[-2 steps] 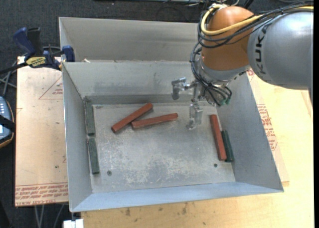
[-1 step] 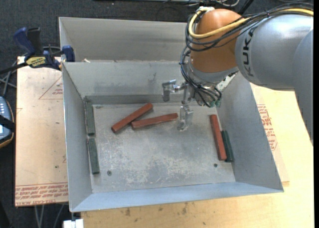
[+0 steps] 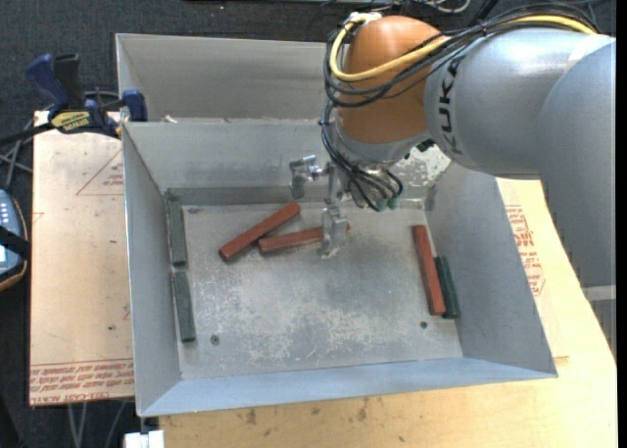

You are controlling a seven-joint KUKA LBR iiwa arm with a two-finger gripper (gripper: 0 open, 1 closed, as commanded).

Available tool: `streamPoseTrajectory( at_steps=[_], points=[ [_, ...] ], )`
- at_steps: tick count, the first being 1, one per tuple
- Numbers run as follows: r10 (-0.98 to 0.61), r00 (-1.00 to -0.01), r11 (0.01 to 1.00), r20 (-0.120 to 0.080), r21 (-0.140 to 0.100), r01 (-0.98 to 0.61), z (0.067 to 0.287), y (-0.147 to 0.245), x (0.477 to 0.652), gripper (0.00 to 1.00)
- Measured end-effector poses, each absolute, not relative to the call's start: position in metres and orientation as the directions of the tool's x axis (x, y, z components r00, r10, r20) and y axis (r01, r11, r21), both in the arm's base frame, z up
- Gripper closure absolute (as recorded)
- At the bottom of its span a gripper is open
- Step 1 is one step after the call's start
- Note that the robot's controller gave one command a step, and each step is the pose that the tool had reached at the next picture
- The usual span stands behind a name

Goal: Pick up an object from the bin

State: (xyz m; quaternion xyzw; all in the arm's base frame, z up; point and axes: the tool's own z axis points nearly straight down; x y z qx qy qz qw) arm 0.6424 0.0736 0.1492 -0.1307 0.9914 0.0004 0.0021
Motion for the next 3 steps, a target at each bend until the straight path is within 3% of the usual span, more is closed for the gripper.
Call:
streamPoseTrajectory(
  at_steps=[1,2,3],
  points=[
    [-0.291,-0.957,0.957,-0.008,0.0,-0.291,0.083,0.093,0.644,0.0],
    [-0.341,-0.94,0.94,-0.018,0.001,-0.341,0.073,0.088,0.641,1.0],
    [-0.346,-0.938,0.938,-0.015,0.001,-0.346,0.075,0.086,0.639,1.0]
  ],
)
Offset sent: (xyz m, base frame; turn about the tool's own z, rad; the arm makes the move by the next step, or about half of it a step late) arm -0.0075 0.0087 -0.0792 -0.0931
